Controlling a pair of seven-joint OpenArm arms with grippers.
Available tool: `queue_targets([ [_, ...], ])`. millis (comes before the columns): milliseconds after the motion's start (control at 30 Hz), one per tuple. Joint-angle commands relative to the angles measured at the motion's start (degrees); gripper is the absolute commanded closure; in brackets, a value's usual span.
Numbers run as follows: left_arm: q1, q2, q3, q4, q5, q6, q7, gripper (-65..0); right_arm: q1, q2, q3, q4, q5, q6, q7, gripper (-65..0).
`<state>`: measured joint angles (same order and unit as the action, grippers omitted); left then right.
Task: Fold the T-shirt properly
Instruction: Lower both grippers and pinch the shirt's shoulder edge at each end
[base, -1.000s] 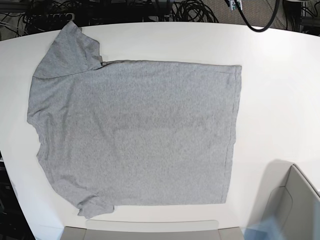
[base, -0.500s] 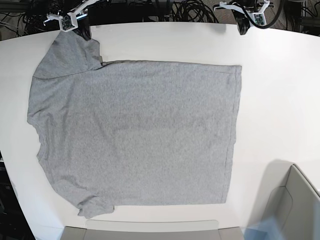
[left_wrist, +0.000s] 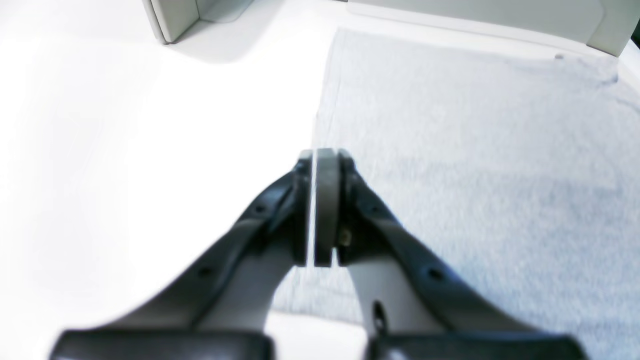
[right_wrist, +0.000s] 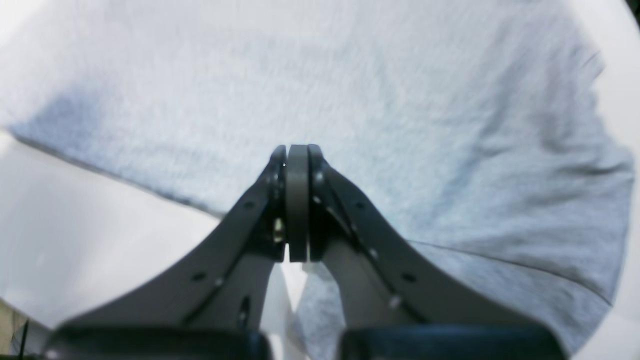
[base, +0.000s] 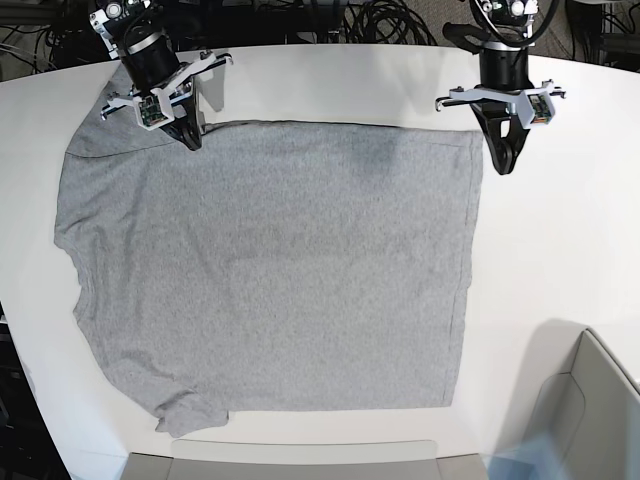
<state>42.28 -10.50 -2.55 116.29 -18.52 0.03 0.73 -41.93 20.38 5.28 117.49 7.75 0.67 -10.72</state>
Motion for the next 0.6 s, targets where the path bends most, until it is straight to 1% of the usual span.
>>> queue_targets([
  [0,0.1,-1.4,0.0,1.0,-0.1,0.0,-2.7,-6.4,0.5,0.3,0.3,1.0,0.1,-0.4,0.3,-0.3],
  [67,0.1,-3.6,0.1,1.0,-0.1,0.0,-4.7,-8.9,1.2,0.7,0.0,1.0,0.2,-0.4,-0.8,-1.0],
  [100,0.0,-4.6,0.7,1.0,-0.1,0.0,-6.0,-10.0,1.4,0.7,0.0,1.1,0.2,-0.3,-0.9,-2.8],
  [167,-0.4,-7.3,1.8,1.0,-0.1,0.0,-7.7,-12.8,1.5,0.7,0.0,1.1,0.2,-0.4,-0.9,-9.0],
  [233,-0.9,-10.4,3.7,1.0,-0.1,0.0,-7.4,-14.9,1.1,0.7,0.2,1.1,0.2,-0.4,-1.0,-16.0],
  [300,-0.9,-12.9,5.2,1.0,-0.1,0.0,-6.8,-15.0,-0.3,0.7,0.3,1.1,0.2,-0.4,-1.0,-23.2],
  [367,-0.7,-14.3,6.1,1.0,-0.1,0.0,-6.7,-15.0,-2.3,0.7,0.1,1.1,0.2,-0.3,-0.8,-28.7],
  [433,-0.7,-14.9,6.5,1.0,-0.1,0.0,-6.6,-15.0,-3.8,0.3,0.1,1.1,0.2,-0.3,-0.7,-31.4],
  [467,-0.7,-14.9,6.5,1.0,-0.1,0.0,-6.6,-15.0,-4.5,0.1,0.2,1.1,0.3,-0.3,-0.6,-31.7],
  [500,-0.7,-14.9,6.5,1.0,-0.1,0.0,-6.6,-15.0,-5.2,-0.9,0.4,1.1,0.3,-0.3,-0.6,-31.7],
  [567,-0.7,-16.1,6.5,0.9,-0.1,0.0,-6.6,-15.0,-6.6,-3.1,1.4,1.1,0.3,-0.3,-0.6,-31.7],
])
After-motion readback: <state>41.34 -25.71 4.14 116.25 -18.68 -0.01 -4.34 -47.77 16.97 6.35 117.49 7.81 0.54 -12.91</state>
